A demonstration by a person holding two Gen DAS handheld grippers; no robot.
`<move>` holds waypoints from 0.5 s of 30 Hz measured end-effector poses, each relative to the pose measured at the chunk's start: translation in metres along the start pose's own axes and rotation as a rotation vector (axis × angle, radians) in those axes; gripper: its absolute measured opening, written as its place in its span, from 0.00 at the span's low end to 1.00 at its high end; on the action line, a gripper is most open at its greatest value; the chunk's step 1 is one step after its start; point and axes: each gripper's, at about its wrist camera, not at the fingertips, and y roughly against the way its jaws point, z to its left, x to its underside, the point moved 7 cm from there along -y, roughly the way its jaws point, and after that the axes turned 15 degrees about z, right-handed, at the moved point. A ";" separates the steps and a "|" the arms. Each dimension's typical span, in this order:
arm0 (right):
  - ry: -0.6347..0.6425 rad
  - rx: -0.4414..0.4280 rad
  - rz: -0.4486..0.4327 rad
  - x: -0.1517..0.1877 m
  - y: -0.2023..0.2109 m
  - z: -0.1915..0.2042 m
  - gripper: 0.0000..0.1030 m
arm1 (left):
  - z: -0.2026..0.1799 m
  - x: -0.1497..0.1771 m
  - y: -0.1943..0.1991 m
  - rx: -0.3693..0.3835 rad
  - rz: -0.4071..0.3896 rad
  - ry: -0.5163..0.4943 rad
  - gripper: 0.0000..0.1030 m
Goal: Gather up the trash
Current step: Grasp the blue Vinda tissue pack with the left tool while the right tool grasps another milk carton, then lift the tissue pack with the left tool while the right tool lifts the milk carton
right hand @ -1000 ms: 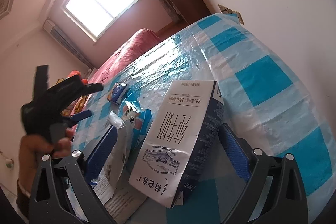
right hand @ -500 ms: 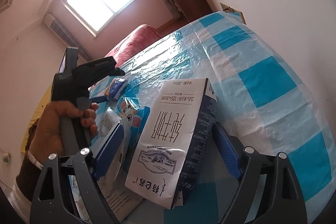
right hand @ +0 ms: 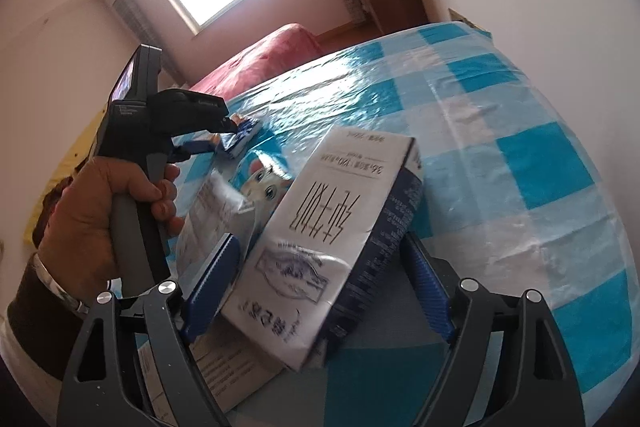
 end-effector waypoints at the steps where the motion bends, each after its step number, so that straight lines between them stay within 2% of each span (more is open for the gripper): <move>1: 0.003 -0.002 0.002 0.000 0.000 0.001 0.80 | 0.001 0.002 0.001 0.005 0.003 -0.003 0.35; 6: 0.005 -0.029 0.011 0.000 -0.002 0.000 0.80 | 0.007 0.015 0.004 0.007 0.020 -0.037 0.34; 11: -0.002 -0.047 0.018 0.000 -0.003 -0.001 0.80 | 0.012 0.018 0.010 0.022 0.038 -0.008 0.34; 12: -0.001 -0.047 0.018 0.000 -0.003 0.000 0.80 | 0.011 0.018 0.012 0.034 0.034 0.000 0.39; 13: -0.001 -0.047 0.019 0.000 -0.003 0.000 0.80 | 0.009 0.018 0.012 0.046 0.031 0.000 0.51; 14: -0.001 -0.048 0.020 0.000 -0.003 -0.001 0.80 | 0.005 0.017 0.012 0.050 0.028 -0.004 0.58; 15: -0.001 -0.048 0.020 -0.001 -0.004 -0.001 0.80 | 0.003 0.016 0.010 0.035 0.027 -0.002 0.70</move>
